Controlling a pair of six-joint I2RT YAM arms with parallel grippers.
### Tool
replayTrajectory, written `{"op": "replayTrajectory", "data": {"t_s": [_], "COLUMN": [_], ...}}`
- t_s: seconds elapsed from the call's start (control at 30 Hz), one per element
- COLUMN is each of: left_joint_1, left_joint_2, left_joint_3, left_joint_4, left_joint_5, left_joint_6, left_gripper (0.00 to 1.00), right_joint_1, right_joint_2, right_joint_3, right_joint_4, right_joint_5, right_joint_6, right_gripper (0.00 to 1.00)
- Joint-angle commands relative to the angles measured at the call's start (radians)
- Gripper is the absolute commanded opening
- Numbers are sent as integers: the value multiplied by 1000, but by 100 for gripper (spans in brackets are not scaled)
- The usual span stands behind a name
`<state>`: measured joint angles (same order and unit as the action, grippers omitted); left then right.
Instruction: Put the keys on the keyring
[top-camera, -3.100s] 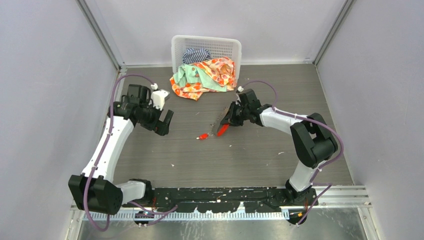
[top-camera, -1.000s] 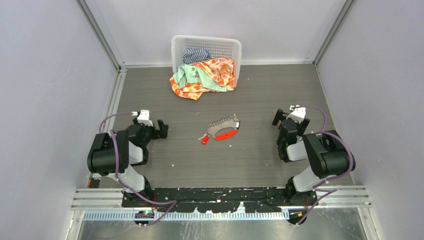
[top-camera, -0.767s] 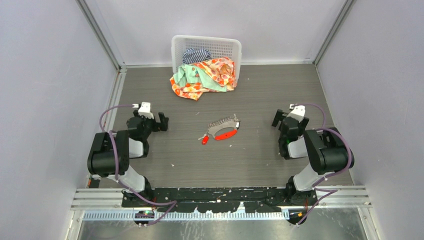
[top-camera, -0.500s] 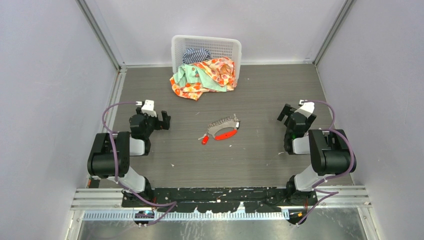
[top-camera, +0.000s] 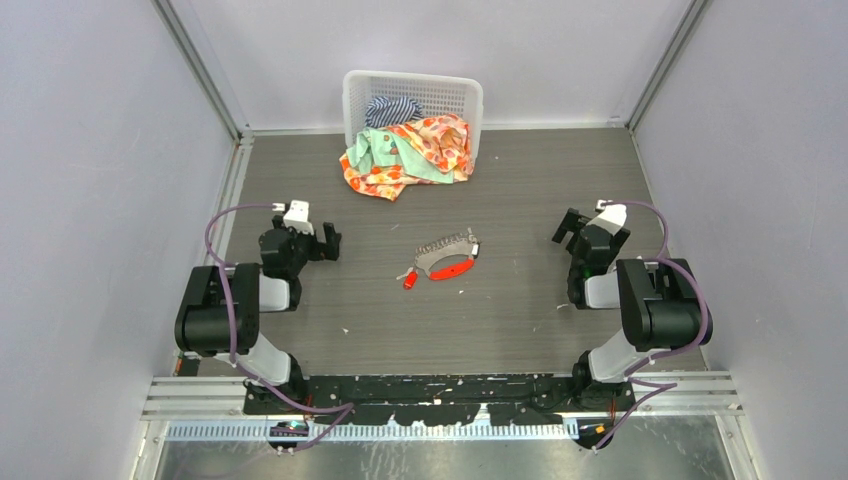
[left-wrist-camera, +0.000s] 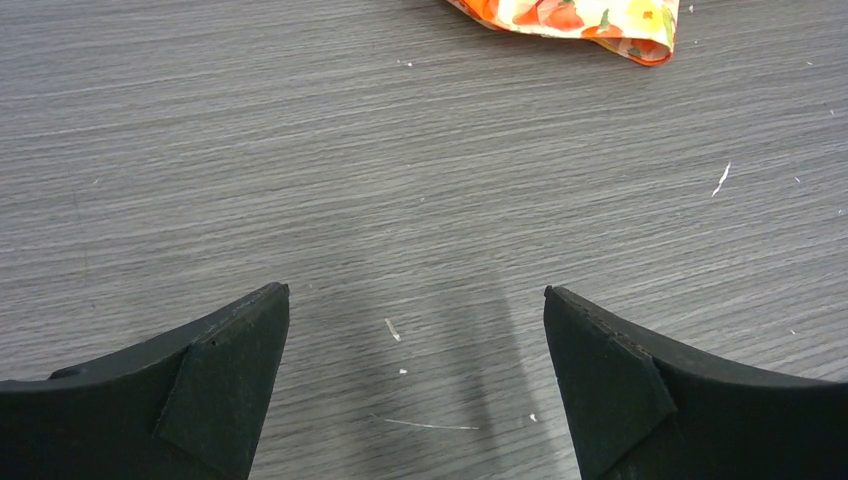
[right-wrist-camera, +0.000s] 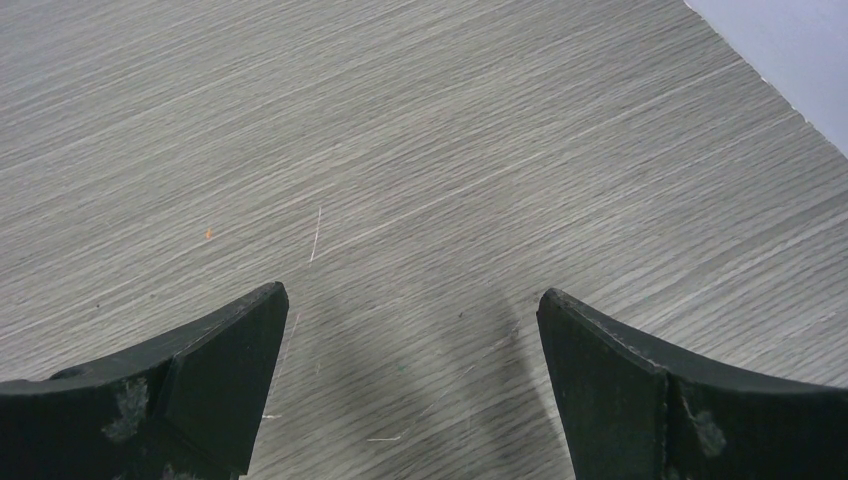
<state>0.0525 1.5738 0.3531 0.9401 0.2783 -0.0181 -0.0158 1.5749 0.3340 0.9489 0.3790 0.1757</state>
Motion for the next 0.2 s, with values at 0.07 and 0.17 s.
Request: {"op": "replayTrajectory", "data": {"t_s": [0.07, 0.17], "left_joint_1": [-2, -2], "left_joint_2": [-17, -22], "left_joint_3": [14, 4], "left_joint_4": [14, 24], "left_joint_5": [-23, -22], "left_joint_6": [15, 15], "left_gripper": [100, 100], "right_joint_1": [2, 2], "right_joint_2": [-22, -22], "right_joint_3": [3, 3], "right_joint_4": [34, 34], "right_joint_5": [1, 1], "right_joint_6": [11, 10], "right_gripper": [100, 100]}}
